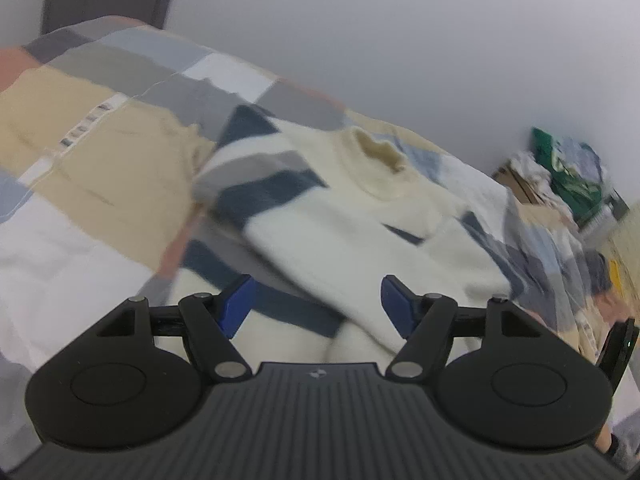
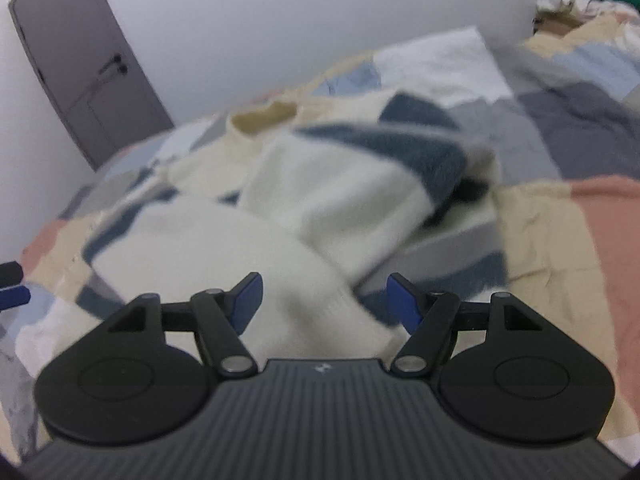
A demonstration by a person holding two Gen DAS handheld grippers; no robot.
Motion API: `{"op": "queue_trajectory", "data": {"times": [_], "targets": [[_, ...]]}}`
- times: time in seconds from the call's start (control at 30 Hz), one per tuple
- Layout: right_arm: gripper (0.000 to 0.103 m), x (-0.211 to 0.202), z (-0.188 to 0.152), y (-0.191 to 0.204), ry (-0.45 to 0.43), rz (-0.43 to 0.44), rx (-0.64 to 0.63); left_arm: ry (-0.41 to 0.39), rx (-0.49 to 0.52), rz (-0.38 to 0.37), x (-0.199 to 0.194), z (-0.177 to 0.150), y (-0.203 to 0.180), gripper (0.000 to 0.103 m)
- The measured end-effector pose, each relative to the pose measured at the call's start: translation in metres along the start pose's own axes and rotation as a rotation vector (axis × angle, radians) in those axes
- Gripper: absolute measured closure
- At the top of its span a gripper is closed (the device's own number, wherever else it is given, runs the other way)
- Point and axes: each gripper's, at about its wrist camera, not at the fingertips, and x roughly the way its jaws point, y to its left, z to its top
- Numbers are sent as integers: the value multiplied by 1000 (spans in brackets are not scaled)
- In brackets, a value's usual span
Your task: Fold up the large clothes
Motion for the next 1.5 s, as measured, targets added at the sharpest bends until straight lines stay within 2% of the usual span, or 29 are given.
{"op": "queue_trajectory", "data": {"times": [0.07, 0.13, 0.2, 0.27, 0.3, 0.4, 0.5, 0.6, 0.7, 0.83, 0.9, 0.93, 0.97, 1.03, 1.1, 1.27, 1.37, 1.5], "targets": [[32, 11, -2, -1, 47, 14, 8, -10, 16, 31, 0, 1, 5, 29], [33, 21, -4, 3, 88, 20, -21, -13, 20, 15, 1, 1, 10, 28], [46, 25, -7, 9, 100, 21, -77, -16, 25, 16, 5, 0, 14, 28], [81, 25, -7, 13, 111, 47, -101, 4, 41, 24, 14, -2, 15, 28], [85, 23, -5, 17, 110, 53, -119, 8, 47, 38, 17, -5, 17, 28], [87, 11, 2, 30, 44, 30, -212, 42, 23, 46, 27, -9, 27, 28], [88, 4, 13, 20, -2, -17, -164, 64, 20, 69, 32, -10, 36, 28], [87, 12, 11, 7, 18, -86, -133, 77, 2, 67, 33, -11, 42, 28], [87, 18, 10, -3, 41, -75, -80, 83, -5, 76, 30, -12, 44, 28], [80, 2, 12, -2, 4, -69, -78, 80, -8, 92, 19, -16, 48, 28], [72, -11, 12, -6, 1, -80, -57, 73, -32, 96, 9, -20, 55, 28], [57, -18, 11, -8, -6, -95, -47, 68, -41, 113, 4, -21, 58, 28], [37, -25, 10, -10, -15, -110, -38, 63, -48, 128, 1, -21, 60, 28], [18, -42, 8, -16, -47, -140, -12, 59, -77, 157, -4, -22, 67, 28], [17, -53, 4, -27, -45, -149, 56, 64, -108, 177, -6, -22, 72, 28], [17, -54, -19, -73, 116, -163, 319, 94, -202, 227, -10, -31, 92, 27], [17, -46, -35, -88, 205, -91, 457, 137, -303, 195, -11, -42, 108, 27], [15, -38, -47, -77, 263, -15, 459, 193, -420, 147, -8, -57, 125, 27]]}}
